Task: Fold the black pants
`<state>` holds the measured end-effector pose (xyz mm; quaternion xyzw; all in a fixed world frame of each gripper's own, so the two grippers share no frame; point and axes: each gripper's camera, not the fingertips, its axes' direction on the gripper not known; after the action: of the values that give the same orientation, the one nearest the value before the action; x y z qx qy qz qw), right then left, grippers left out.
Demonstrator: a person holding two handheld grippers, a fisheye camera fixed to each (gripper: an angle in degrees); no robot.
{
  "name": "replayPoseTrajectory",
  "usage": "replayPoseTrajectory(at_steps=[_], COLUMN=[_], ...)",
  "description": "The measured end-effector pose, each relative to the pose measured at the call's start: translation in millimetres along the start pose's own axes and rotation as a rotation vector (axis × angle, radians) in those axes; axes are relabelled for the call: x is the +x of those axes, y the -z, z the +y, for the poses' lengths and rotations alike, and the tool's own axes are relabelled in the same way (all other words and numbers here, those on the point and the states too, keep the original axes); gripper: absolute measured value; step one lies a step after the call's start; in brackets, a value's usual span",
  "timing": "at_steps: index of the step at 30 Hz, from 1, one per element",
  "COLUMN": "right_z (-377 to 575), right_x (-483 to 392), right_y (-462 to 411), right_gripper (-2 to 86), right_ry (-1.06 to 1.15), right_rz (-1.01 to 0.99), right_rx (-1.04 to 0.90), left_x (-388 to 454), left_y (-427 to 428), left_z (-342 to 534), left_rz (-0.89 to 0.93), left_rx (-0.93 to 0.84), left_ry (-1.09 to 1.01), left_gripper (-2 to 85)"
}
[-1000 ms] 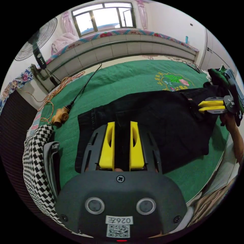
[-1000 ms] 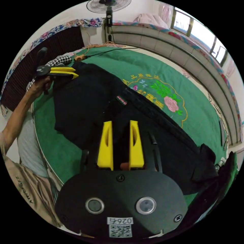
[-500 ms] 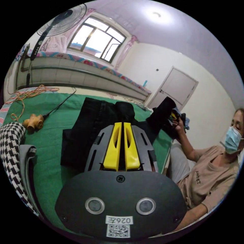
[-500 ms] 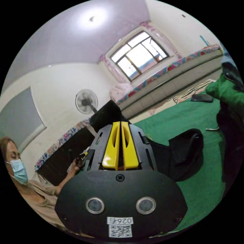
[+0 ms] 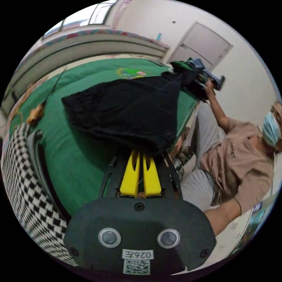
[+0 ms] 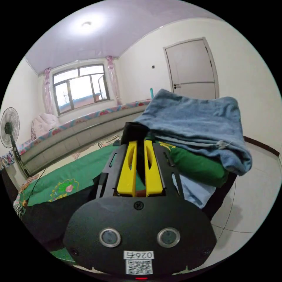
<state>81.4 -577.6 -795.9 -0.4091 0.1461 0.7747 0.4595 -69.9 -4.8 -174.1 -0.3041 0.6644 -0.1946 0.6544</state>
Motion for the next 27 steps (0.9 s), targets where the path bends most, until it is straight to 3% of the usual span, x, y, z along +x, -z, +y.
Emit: replayPoseTrajectory(at_steps=[4, 8, 10, 12, 16, 19, 21, 23, 27], right_z=[1.1, 8.1, 21.0, 40.2, 107.5, 123.2, 122.6, 108.8, 63.2], right_x=[-31.1, -88.9, -140.2, -178.0, -222.6, -219.8, -211.9, -204.2, -193.8], right_y=[27.4, 16.4, -10.0, -35.8, -103.6, -108.0, -111.2, -105.0, -86.3], right_gripper=[-0.3, -0.9, -0.9, -0.9, -1.1, -1.2, -1.3, -1.2, -0.9], right_ry=[0.086, 0.343, 0.544, 0.703, 1.099, 1.182, 1.147, 1.086, 0.872], right_rz=[-0.059, -0.297, -0.443, -0.439, -0.053, -0.068, -0.106, -0.143, -0.119], right_rx=[0.152, 0.046, -0.184, -0.385, -0.801, -0.919, -1.136, -1.032, -0.608], left_x=[-36.4, -48.3, -42.2, -34.0, -26.2, -20.8, -24.4, -33.8, -71.0], left_y=[20.1, 60.1, 71.7, 74.6, 62.3, 57.5, 56.8, 55.8, 50.8], left_z=[19.6, 46.3, 45.8, 31.1, -6.1, -34.0, -48.8, -56.7, -81.0], left_rz=[-0.050, -0.142, -0.123, -0.076, -0.061, -0.136, -0.288, -0.391, -0.433], left_rx=[0.070, 0.339, 0.474, 0.544, 0.446, 0.371, 0.352, 0.371, 0.368], left_ry=[0.369, 0.622, 0.609, 0.549, 0.488, 0.450, 0.465, 0.507, 0.555], left_gripper=[-0.9, -1.0, -1.0, -1.0, -0.8, -0.3, 2.2, 5.3, 9.6])
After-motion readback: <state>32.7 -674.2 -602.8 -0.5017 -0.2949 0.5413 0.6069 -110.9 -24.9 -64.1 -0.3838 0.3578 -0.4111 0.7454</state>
